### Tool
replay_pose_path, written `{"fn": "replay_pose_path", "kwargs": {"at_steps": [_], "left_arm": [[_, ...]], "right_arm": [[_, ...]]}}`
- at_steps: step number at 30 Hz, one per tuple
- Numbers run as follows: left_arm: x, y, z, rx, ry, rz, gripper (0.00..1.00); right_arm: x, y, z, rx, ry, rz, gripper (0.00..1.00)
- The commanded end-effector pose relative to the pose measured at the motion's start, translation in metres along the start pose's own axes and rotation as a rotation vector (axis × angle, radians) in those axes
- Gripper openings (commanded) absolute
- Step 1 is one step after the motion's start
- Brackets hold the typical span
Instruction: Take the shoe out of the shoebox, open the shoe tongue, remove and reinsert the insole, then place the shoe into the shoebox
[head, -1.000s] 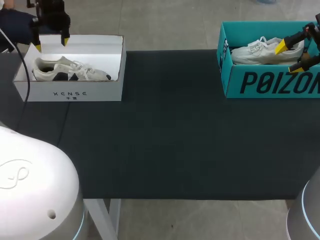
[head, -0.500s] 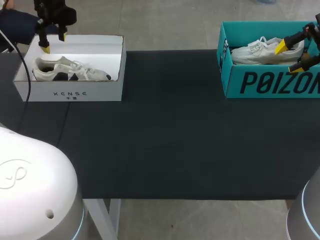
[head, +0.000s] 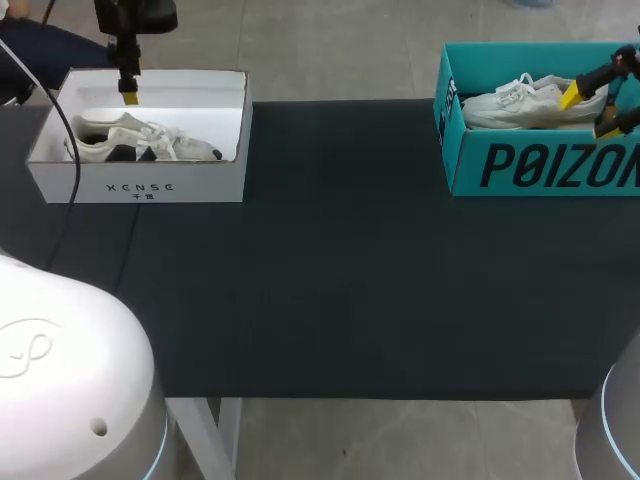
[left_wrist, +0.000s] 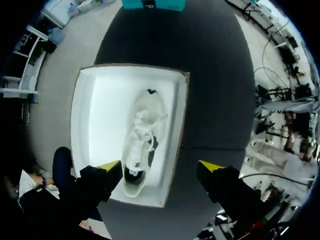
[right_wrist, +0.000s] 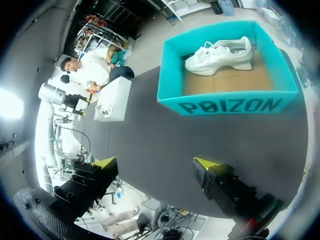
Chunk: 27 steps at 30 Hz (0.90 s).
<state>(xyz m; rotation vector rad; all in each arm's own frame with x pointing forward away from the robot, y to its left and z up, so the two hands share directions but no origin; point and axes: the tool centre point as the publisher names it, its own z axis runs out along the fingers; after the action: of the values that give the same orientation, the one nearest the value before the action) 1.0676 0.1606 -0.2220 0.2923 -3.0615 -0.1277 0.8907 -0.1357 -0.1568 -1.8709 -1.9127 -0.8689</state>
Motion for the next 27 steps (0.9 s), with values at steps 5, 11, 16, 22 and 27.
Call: {"fn": "replay_pose_path", "kwargs": {"at_steps": [5,11,16,22,27], "left_arm": [[0.012,-0.008,-0.001,0.092,0.059,-0.612,1.0],[0.037,-0.019,-0.005,0.123,0.134,-0.981,1.0],[0.045,-0.028,-0.006,0.155,0.165,-0.994,1.0],[0.045,-0.028,-0.006,0.155,0.165,-0.994,1.0],[0.045,-0.028,-0.006,0.155,0.165,-0.994,1.0]], "right_arm": [[-0.021,0.03,-0.011,0.041,-0.189,-0.034,1.0],[-0.073,0.067,-0.018,0.047,-0.43,-0.027,1.0],[-0.075,0.075,-0.026,0.009,-0.388,-0.004,1.0],[-0.075,0.075,-0.026,0.009,-0.388,-0.004,1.0],[-0.075,0.075,-0.026,0.009,-0.388,-0.004,1.0]]}}
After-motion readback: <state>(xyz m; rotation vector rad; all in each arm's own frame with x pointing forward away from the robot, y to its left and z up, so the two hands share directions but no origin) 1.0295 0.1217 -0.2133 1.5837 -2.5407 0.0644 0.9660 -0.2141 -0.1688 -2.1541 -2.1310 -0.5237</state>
